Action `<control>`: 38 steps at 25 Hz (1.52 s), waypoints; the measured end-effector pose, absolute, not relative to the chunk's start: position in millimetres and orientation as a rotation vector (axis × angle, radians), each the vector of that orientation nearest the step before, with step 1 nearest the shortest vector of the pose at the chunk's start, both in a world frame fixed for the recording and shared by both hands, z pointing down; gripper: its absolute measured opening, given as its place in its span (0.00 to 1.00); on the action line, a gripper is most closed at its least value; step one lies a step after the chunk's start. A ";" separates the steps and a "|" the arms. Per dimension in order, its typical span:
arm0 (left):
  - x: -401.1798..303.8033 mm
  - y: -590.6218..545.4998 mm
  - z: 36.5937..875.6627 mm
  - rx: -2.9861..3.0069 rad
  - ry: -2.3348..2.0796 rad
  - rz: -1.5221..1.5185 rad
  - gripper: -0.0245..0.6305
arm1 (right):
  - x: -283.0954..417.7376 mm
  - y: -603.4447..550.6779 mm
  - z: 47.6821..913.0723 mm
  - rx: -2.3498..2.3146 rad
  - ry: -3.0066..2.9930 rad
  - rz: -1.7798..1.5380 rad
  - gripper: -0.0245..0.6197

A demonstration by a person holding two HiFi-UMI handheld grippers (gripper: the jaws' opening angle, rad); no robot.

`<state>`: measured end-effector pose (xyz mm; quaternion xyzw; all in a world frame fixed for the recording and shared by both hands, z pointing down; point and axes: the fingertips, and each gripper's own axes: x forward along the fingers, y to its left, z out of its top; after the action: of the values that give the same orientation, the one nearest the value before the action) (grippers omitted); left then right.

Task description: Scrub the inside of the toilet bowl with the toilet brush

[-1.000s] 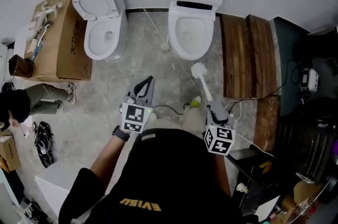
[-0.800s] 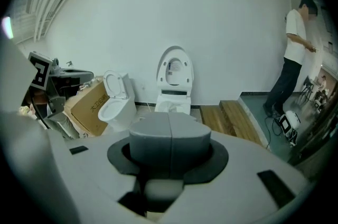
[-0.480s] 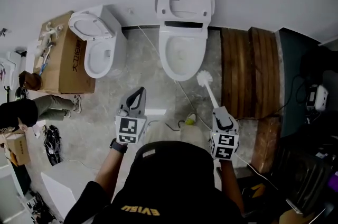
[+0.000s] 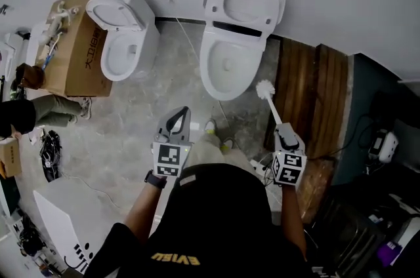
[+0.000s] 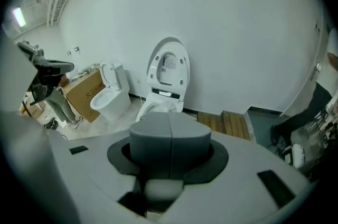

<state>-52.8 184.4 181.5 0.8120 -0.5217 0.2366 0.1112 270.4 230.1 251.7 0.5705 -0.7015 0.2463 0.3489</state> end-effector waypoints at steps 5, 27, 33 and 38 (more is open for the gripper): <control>-55.8 148.8 196.4 2.359 -1.489 0.599 0.07 | 254.4 183.3 248.8 1.398 -1.799 0.561 0.28; -8.6 35.5 402.4 2.114 -1.565 0.649 0.07 | 182.2 11.8 526.2 0.713 -1.924 0.487 0.28; 1.7 24.9 460.3 2.079 -1.520 0.681 0.07 | 157.5 12.9 600.1 0.577 -1.953 0.539 0.28; 22.5 21.6 494.1 2.093 -1.462 0.689 0.07 | 142.2 6.9 645.5 0.491 -1.968 0.457 0.28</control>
<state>22.5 21.6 494.1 0.7672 -0.5358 0.2527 0.2460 142.2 6.9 645.5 0.2037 -0.8162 0.1896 0.5064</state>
